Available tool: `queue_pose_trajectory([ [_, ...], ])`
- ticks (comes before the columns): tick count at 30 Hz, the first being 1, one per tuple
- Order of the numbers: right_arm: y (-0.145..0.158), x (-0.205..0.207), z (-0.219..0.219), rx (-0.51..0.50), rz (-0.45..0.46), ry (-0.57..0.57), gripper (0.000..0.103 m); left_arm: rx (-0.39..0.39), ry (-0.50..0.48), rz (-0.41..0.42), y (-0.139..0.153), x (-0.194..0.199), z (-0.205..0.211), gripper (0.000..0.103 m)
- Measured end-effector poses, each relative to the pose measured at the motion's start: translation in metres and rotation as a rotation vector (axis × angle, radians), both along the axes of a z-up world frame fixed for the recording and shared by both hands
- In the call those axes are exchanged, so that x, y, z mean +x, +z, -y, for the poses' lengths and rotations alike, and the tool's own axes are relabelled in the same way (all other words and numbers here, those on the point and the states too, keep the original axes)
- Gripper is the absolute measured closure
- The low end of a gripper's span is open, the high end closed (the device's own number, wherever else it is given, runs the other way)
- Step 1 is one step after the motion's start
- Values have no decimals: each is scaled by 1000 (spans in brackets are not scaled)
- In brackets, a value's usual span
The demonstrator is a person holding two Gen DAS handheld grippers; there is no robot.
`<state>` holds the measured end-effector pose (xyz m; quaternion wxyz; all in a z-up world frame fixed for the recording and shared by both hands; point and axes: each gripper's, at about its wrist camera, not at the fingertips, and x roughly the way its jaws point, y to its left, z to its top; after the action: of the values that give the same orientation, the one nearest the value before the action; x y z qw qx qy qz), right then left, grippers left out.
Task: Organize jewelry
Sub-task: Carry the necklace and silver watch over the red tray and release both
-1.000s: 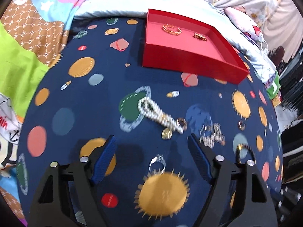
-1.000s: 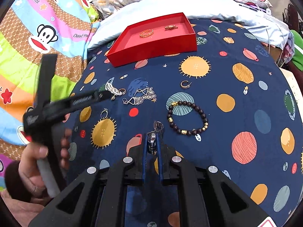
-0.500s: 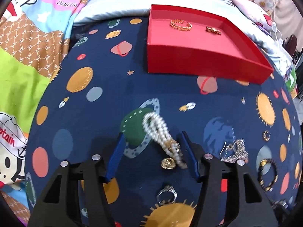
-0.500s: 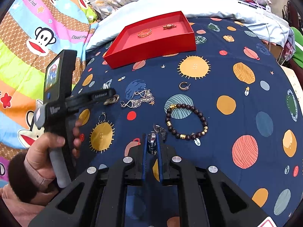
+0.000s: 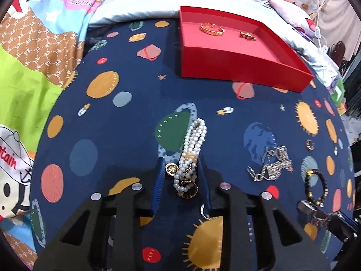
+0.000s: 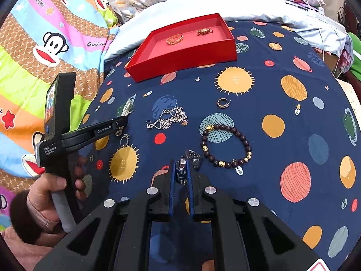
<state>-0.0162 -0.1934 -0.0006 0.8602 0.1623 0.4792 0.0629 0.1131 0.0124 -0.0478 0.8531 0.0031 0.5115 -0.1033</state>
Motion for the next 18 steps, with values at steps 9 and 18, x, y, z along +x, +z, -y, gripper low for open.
queue_pose_trajectory([
  [9, 19, 2, 4, -5, 47, 0, 94, -70, -16, 0, 25, -15, -4, 79],
  [18, 51, 11, 13, 3, 123, -12, 94, -153, -42, 57, 72, -22, -6, 79],
])
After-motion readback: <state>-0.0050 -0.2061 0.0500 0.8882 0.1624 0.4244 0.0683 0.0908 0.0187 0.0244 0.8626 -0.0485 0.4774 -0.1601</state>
